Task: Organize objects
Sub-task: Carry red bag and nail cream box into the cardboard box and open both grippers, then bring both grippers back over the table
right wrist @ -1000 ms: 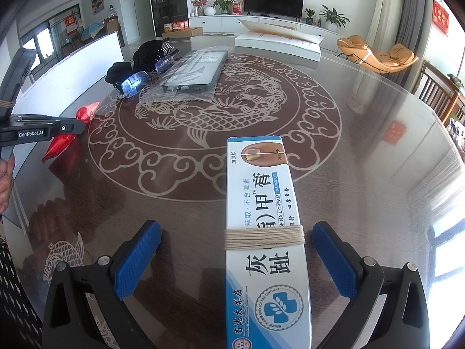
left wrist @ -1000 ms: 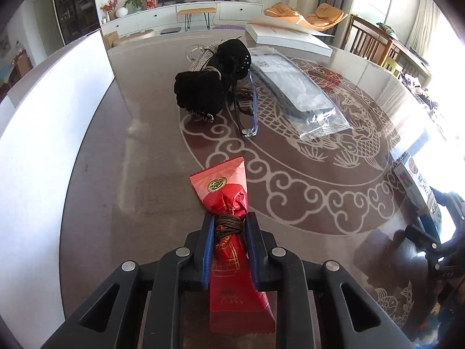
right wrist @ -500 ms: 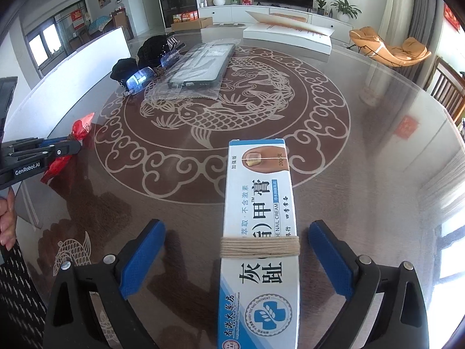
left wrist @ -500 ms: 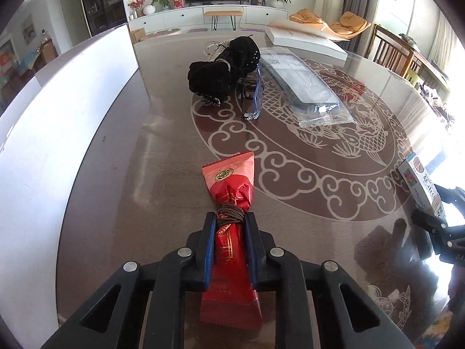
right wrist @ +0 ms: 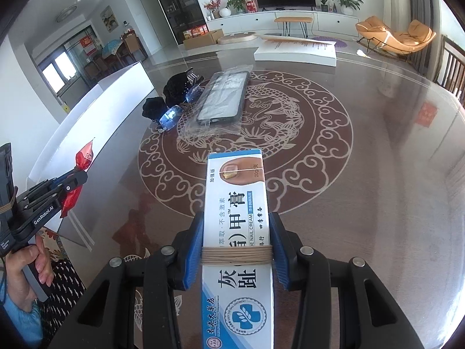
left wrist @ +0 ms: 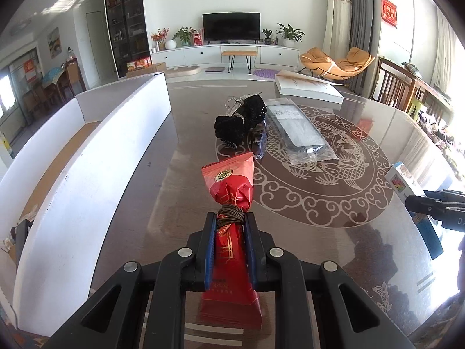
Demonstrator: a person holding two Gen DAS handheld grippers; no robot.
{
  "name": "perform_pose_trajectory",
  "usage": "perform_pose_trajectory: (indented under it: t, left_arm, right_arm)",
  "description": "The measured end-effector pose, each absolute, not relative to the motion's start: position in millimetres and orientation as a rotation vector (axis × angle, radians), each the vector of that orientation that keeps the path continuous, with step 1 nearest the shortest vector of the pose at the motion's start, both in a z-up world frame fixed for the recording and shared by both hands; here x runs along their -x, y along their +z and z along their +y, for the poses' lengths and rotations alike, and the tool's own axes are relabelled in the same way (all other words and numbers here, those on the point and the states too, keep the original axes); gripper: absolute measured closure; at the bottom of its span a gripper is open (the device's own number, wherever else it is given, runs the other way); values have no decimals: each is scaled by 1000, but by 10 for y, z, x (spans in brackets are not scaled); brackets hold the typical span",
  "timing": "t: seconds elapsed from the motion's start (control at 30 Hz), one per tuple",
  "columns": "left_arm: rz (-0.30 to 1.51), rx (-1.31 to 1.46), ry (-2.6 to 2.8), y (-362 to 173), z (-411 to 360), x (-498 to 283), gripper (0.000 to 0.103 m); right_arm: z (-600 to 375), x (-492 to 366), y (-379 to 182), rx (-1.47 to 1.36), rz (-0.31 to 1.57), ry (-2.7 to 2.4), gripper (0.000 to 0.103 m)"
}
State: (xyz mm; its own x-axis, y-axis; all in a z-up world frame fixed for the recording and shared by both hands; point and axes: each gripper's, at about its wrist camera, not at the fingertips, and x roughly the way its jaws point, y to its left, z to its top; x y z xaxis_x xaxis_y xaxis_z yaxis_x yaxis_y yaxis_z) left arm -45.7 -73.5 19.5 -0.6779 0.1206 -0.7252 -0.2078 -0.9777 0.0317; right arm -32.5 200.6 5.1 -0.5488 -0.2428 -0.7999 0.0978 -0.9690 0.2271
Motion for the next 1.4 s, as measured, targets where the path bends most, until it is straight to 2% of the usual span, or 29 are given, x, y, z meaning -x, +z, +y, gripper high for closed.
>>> perform_pose_trajectory:
  t: [0.13, 0.27, 0.4, 0.53, 0.73, 0.87, 0.9, 0.93, 0.97, 1.03, 1.07, 1.17, 1.23, 1.37, 1.4]
  left_arm:
    - [155, 1139, 2748, 320, -835, 388, 85]
    - [46, 1112, 2766, 505, -1108, 348, 85]
    - [-147, 1094, 2799, 775, -1668, 430, 85]
    - [-252, 1101, 2909, 945, -2403, 613, 85]
    - [-404, 1279, 2989, 775, -3408, 967, 85]
    - [-433, 1418, 2967, 562, -3726, 1101, 85]
    - [-437, 1452, 2964, 515, -3773, 1123, 83]
    - [-435, 1487, 2961, 468, -3805, 1143, 77]
    - [-433, 1517, 2962, 434, -3835, 1153, 70]
    - [-437, 1521, 2976, 407, -3865, 1127, 34]
    - [-439, 1496, 2993, 424, -3867, 1094, 30]
    - [-407, 1430, 3032, 503, -3769, 967, 29]
    - [-386, 1380, 3035, 589, -3587, 866, 29]
    - [-320, 1231, 2919, 797, -2827, 604, 29]
    - [-294, 1200, 2863, 830, -2556, 524, 26]
  right_arm:
    - [1788, 373, 164, -1344, -184, -2569, 60]
    - [1515, 497, 258, -1306, -151, -2543, 60]
    - [1092, 711, 392, -1257, -173, -2475, 60]
    - [396, 1008, 653, -1162, -168, -2392, 60]
    - [-1026, 1467, 1068, -1000, -91, -2267, 60]
    - [-1925, 1724, 1033, -971, -9, -2209, 60]
    - [-2108, 1788, 978, -976, 9, -2200, 60]
    - [-2277, 1850, 909, -986, 33, -2193, 58]
    - [-2418, 1911, 829, -1006, 61, -2188, 57]
    - [-2614, 2023, 645, -1081, 109, -2182, 34]
    - [-2637, 2050, 584, -1110, 113, -2185, 31]
    - [-2427, 1986, 579, -1090, 57, -2204, 29]
    - [-2152, 1873, 629, -1040, 52, -2250, 13]
    - [-1285, 1521, 638, -958, 84, -2393, 1]
    - [-999, 1410, 604, -953, 91, -2440, 0]
